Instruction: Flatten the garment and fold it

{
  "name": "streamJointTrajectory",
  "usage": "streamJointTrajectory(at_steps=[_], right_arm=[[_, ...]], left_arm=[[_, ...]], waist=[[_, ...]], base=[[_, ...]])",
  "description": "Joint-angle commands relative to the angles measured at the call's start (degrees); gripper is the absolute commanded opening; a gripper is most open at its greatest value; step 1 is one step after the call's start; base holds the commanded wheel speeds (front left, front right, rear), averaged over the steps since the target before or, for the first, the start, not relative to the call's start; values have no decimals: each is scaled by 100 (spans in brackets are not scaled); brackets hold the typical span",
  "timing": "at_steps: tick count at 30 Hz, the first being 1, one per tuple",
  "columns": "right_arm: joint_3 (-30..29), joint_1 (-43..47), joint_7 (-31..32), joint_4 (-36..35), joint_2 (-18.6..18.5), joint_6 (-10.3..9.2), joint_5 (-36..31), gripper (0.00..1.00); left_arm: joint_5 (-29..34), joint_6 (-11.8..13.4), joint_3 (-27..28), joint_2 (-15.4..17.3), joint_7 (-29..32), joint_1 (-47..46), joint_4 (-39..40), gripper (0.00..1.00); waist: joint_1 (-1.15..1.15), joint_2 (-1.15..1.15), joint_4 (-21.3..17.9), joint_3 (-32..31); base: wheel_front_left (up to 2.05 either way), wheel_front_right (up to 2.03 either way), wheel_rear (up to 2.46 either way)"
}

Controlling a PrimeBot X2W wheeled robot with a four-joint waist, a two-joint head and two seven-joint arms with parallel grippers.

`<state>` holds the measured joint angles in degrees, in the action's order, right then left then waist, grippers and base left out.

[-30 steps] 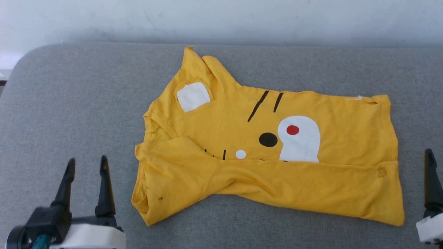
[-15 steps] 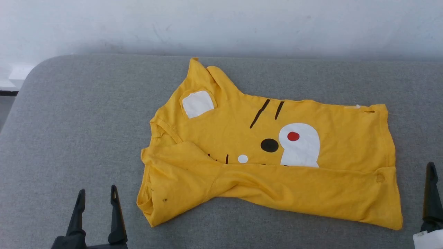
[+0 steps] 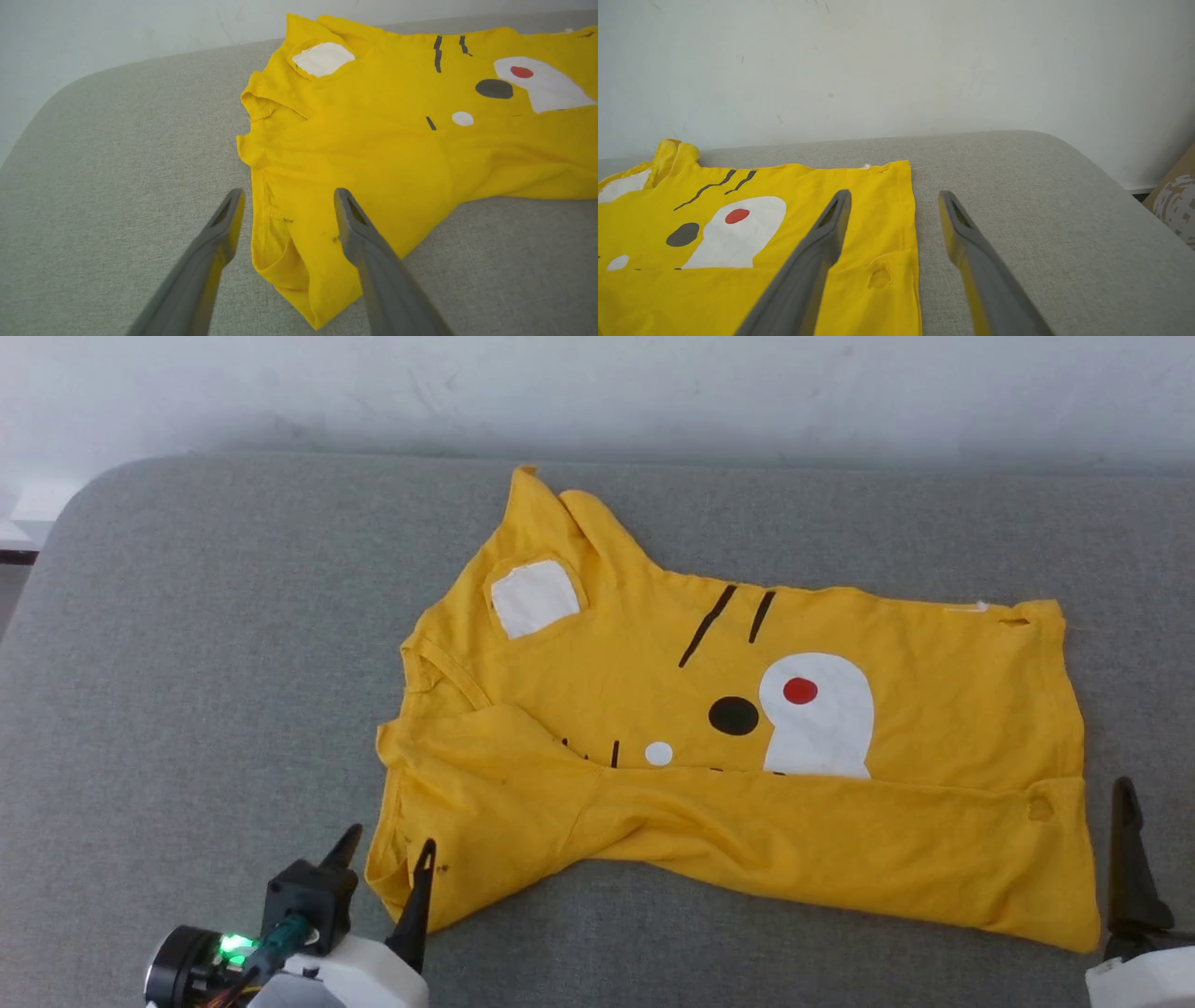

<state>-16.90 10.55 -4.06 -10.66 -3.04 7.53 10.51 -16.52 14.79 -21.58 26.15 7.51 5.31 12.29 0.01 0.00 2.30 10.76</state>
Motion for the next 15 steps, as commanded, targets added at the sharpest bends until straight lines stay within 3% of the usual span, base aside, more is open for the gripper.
streamJointTrajectory(at_steps=[1,15], right_arm=[[28,-81,14,44,16,-4,16,100],[151,-137,125,144,16,-4,-5,100]], left_arm=[[-47,-83,-64,14,241,-163,-65,100],[-408,-210,-68,-29,945,-628,-781,100]], waist=[[-1,0,-28,105],[-1,0,-52,367]], base=[[0,0,0],[0,0,0]])
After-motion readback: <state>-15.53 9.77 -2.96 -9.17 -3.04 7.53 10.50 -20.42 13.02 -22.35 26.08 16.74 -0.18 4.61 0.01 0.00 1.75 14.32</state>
